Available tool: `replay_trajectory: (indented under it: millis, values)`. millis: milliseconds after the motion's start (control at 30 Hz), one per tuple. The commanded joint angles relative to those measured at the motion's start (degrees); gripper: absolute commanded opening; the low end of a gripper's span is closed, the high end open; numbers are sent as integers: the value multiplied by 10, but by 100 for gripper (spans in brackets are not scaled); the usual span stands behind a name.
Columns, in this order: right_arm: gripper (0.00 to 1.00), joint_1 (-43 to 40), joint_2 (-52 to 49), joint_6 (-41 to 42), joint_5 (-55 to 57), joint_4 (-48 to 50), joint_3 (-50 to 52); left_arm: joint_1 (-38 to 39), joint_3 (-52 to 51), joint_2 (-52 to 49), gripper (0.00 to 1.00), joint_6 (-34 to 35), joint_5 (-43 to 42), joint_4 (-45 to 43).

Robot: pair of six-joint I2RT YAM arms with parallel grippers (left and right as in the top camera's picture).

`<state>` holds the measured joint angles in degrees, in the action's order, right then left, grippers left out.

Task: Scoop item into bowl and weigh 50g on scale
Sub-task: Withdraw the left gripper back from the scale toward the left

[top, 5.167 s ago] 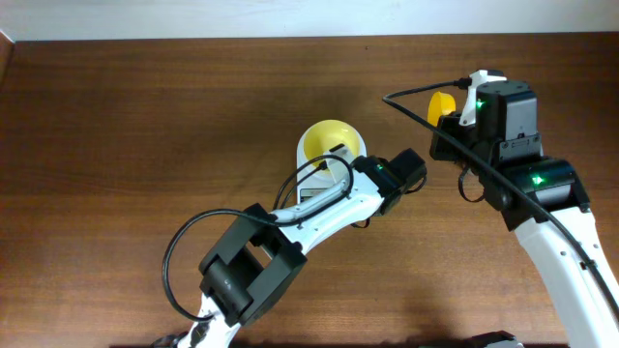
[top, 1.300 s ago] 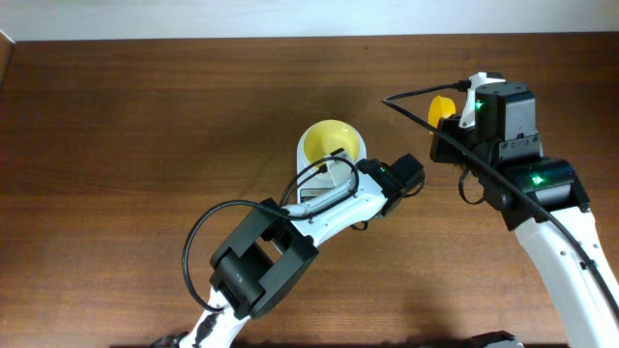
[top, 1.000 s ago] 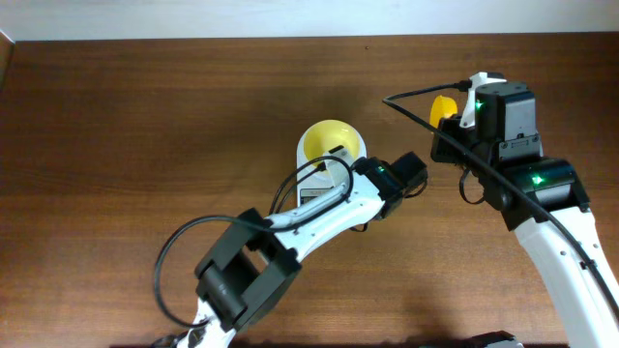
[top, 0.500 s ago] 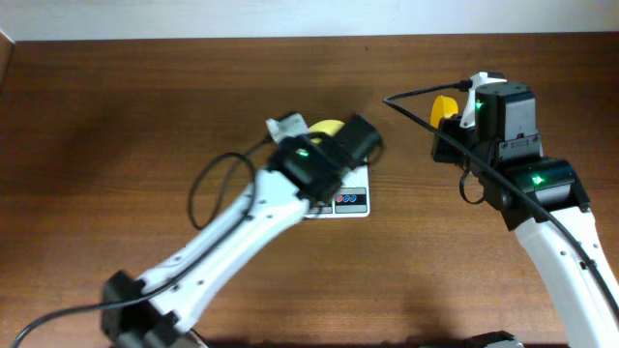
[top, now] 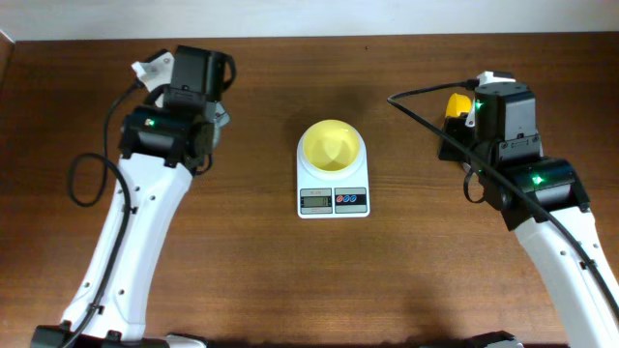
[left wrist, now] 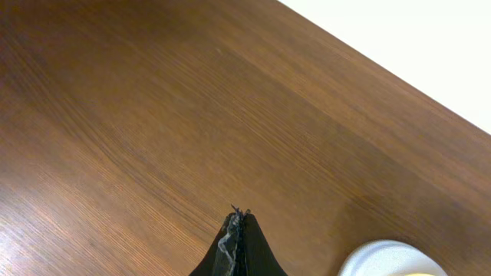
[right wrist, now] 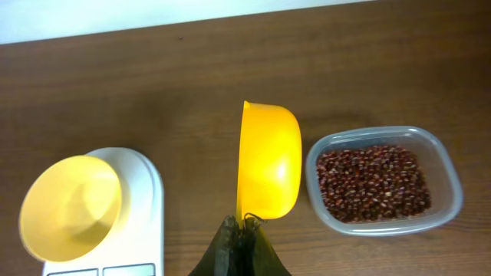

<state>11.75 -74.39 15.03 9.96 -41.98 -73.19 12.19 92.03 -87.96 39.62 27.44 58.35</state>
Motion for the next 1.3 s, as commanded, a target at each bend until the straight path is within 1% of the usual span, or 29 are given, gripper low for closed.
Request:
replay_trajectory:
  millis: [0,67,100,167,200,233,300,367,400,500,567,633,700,800,833,867,900,1267]
  values:
    - [4,-3,-3,-3,38,2,-11,-28,0,14,0,-127,-42,-39]
    - [4,-3,-3,-15,38,3,-11,-35,0,14,0,-204,-98,-81]
    - [4,-7,-3,-18,37,3,-11,-35,0,14,0,-261,-143,-100]
    - [4,-21,-3,-28,17,4,-11,-35,0,14,0,-322,-203,-103]
    - [4,-37,-3,-28,-5,2,-11,-35,0,13,0,-361,-259,-103]
    - [4,-48,-3,-30,-24,0,-11,-35,-1,11,0,-384,-299,-101]
    - [4,-74,-3,-49,-74,-1,-11,-35,-1,5,0,-431,-379,-82]
    - [4,-93,-3,-67,-116,-4,-11,-35,-1,2,0,-503,-466,-46]
    - [4,-96,-3,-68,-122,-7,-11,-35,-1,1,0,-537,-503,-21]
    - [4,-96,-3,-78,-126,-14,-11,-34,-1,1,0,-629,-578,44]
    - [4,-96,-3,-78,-127,-19,-11,-32,-1,1,0,-673,-609,75]
    - [4,-95,-3,-77,-140,-22,-11,-29,-1,-1,0,-722,-607,133]
    - [4,-95,-3,-77,-145,-22,-11,-25,-1,-2,0,-761,-606,164]
    - [4,-95,-3,-77,-151,-22,-11,-23,-1,-2,0,-769,-565,168]
    - [4,-95,-3,-77,-158,-22,-11,-23,-1,-2,7,-769,-554,167]
    - [4,-95,-3,-77,-163,-23,-11,-23,-1,-2,51,-769,-540,162]
    - [4,-95,-3,-77,-164,-24,-11,-23,-1,-2,99,-769,-533,155]
    - [4,-95,-3,-77,-164,-28,-11,-23,-1,-2,99,-767,-525,155]
